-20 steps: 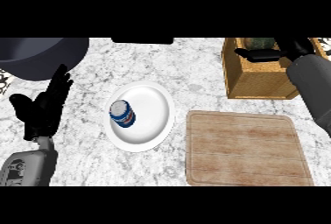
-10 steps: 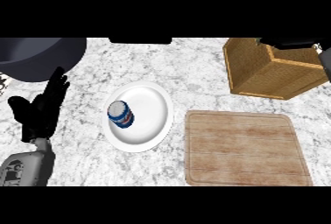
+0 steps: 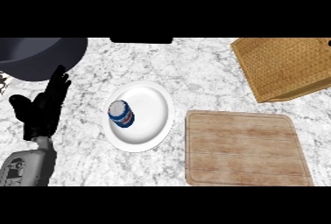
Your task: Pick the squash from the cutting board and place it in the basket
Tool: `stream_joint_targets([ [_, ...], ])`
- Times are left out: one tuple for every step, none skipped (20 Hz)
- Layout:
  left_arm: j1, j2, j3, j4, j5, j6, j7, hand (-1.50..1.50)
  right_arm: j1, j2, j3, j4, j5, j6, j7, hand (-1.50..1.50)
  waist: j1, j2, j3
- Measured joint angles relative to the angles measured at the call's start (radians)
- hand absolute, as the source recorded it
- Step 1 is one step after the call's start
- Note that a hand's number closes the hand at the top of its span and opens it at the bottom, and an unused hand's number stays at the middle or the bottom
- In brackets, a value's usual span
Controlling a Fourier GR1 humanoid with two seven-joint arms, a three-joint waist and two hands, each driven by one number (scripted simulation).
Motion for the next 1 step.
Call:
stream_joint_targets([
  [0.000,0.000,0.001,0.007,0.003,-0.004,-0.008,0.00,0.008,-0.018,-0.006,-0.002,-0.007,0.023,-0.012,-1.50,0.001,0.001,0.000],
])
